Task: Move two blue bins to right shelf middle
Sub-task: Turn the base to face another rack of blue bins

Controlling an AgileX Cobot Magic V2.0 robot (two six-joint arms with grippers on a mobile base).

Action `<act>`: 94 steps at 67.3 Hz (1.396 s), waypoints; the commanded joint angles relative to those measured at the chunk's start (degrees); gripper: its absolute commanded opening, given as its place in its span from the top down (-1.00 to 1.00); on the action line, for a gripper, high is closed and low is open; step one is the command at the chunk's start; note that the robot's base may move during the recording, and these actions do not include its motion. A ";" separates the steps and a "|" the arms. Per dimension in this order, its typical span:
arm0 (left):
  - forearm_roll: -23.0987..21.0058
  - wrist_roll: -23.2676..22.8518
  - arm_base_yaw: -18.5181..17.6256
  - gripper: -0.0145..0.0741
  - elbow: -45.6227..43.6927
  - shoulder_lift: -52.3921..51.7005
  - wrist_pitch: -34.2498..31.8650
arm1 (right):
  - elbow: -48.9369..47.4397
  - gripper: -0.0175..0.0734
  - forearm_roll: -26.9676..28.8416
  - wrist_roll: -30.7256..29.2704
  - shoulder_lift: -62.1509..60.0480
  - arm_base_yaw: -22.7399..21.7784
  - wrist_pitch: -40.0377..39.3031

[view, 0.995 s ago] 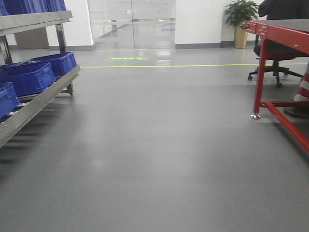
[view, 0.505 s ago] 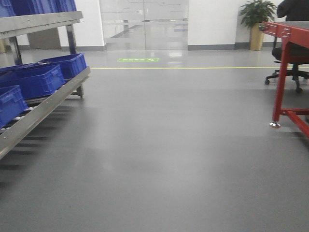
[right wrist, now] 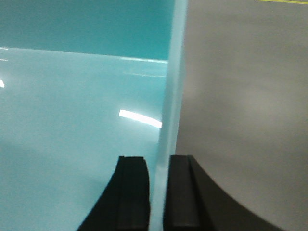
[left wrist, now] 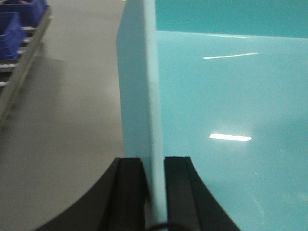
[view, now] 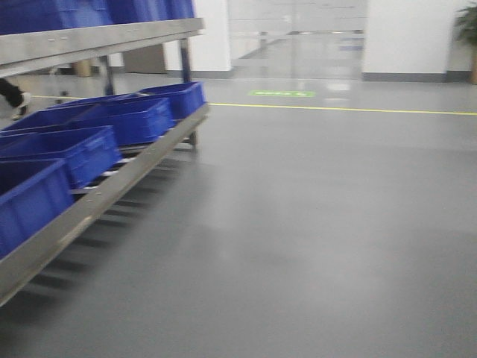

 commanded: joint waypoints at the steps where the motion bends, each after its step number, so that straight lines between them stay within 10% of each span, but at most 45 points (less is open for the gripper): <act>1: -3.93 0.00 -0.60 0.92 -0.59 -0.78 -2.50 | -0.70 0.95 2.61 -0.85 -0.71 0.45 -3.14; 94: -3.93 0.00 -0.60 0.92 -0.59 -0.78 -2.50 | -0.70 0.95 2.61 -0.85 -0.71 0.45 -3.14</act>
